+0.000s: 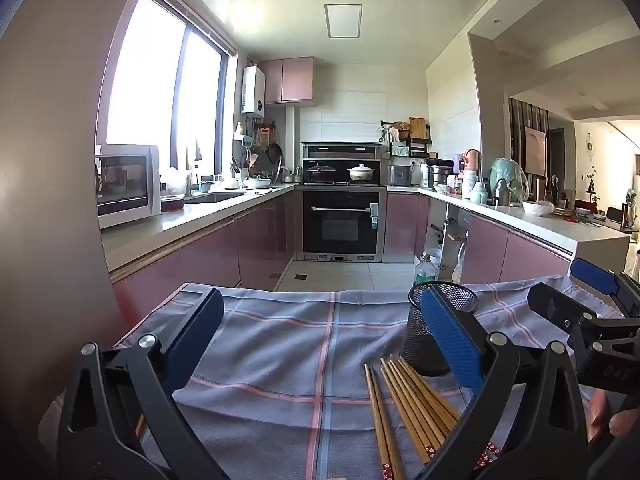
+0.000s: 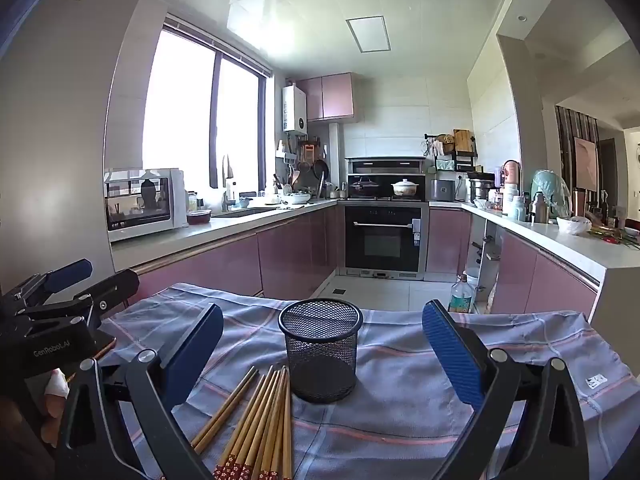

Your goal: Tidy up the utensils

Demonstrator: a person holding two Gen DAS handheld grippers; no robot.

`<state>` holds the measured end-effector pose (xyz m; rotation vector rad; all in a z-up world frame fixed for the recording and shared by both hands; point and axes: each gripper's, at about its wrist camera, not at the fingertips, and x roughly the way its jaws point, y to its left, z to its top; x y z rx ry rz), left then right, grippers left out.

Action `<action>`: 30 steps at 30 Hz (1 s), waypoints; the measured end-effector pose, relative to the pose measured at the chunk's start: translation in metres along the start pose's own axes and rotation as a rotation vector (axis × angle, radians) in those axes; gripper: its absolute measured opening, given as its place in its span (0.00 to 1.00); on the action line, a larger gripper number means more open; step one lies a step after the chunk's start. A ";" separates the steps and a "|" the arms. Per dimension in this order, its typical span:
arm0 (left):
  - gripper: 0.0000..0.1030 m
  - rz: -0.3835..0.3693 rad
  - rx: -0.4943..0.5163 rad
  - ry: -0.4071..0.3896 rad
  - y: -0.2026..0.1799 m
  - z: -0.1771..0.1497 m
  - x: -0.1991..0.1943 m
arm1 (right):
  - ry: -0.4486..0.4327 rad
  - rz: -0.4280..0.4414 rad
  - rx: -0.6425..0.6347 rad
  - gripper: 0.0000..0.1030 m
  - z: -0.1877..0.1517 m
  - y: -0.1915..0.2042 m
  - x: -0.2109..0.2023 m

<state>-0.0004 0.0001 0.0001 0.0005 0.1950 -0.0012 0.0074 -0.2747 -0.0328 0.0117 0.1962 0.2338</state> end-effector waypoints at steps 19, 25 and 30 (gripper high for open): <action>0.94 -0.002 0.002 -0.007 -0.002 0.000 0.000 | -0.013 -0.002 0.006 0.93 0.001 0.001 -0.004; 0.94 -0.003 0.002 -0.008 -0.003 0.001 -0.003 | -0.021 -0.001 0.008 0.93 0.003 0.000 -0.005; 0.94 -0.007 0.001 -0.012 0.001 0.004 -0.001 | -0.025 -0.002 0.005 0.93 0.003 0.000 -0.007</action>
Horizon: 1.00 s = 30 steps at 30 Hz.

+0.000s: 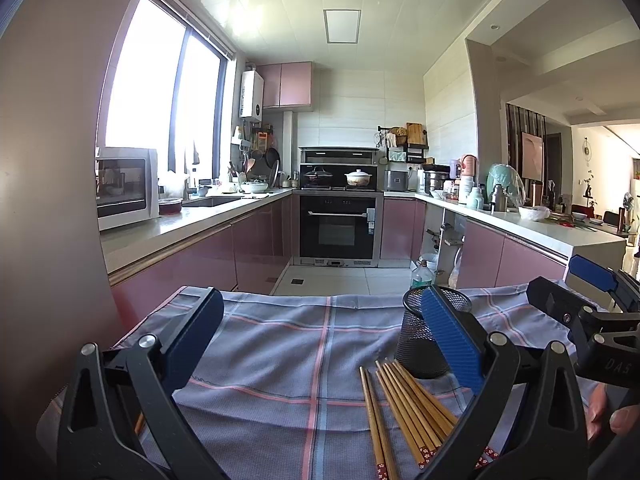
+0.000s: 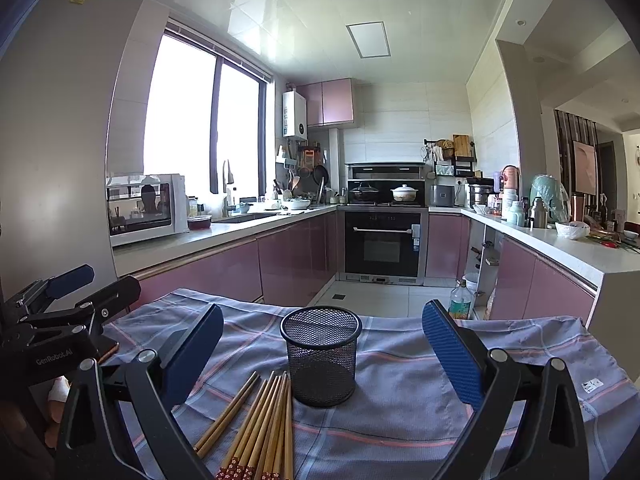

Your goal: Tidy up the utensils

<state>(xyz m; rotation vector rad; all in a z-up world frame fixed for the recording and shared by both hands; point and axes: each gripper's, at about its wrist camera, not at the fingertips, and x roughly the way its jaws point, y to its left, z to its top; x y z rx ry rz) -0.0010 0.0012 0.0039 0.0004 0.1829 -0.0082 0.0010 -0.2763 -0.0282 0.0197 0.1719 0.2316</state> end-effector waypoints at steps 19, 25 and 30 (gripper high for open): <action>0.94 0.004 -0.001 -0.009 -0.001 0.001 -0.002 | -0.009 0.000 -0.002 0.93 0.001 0.003 -0.002; 0.94 0.002 -0.001 -0.009 -0.001 0.001 -0.003 | -0.007 0.000 -0.002 0.93 0.001 0.003 -0.002; 0.94 0.003 0.000 -0.007 -0.003 0.001 -0.003 | -0.006 0.002 -0.001 0.93 0.002 0.005 -0.003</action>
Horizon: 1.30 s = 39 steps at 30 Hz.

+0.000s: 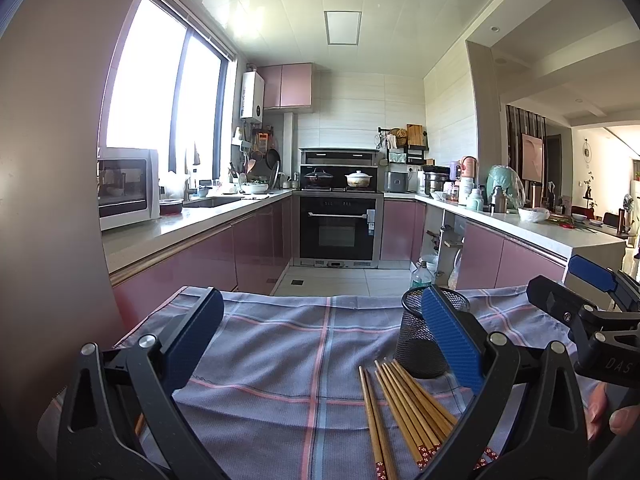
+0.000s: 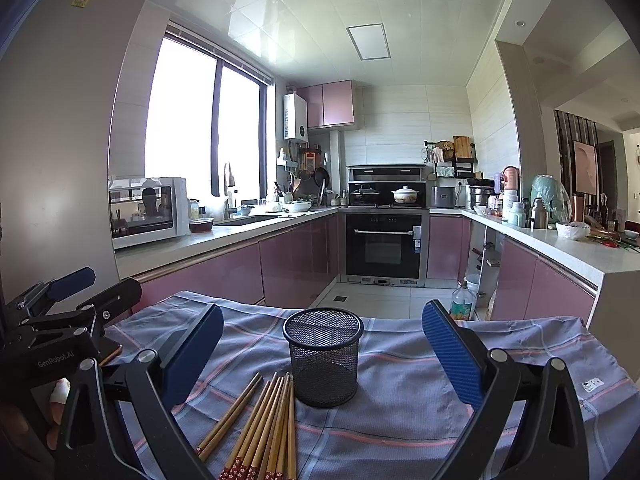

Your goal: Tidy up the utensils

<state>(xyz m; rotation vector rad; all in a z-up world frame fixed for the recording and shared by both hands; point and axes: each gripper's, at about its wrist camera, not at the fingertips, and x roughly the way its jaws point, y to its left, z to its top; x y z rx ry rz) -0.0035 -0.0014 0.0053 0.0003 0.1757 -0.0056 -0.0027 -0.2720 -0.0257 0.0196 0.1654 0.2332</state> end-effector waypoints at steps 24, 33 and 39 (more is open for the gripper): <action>0.94 -0.001 -0.001 -0.001 0.000 -0.001 0.000 | 0.004 0.003 0.005 0.93 -0.001 0.000 -0.001; 0.94 0.001 -0.001 -0.002 0.000 -0.001 0.000 | 0.000 0.006 0.009 0.93 -0.001 0.000 -0.001; 0.94 -0.001 -0.001 -0.001 0.000 -0.001 0.000 | -0.001 0.008 0.010 0.93 0.000 -0.001 -0.002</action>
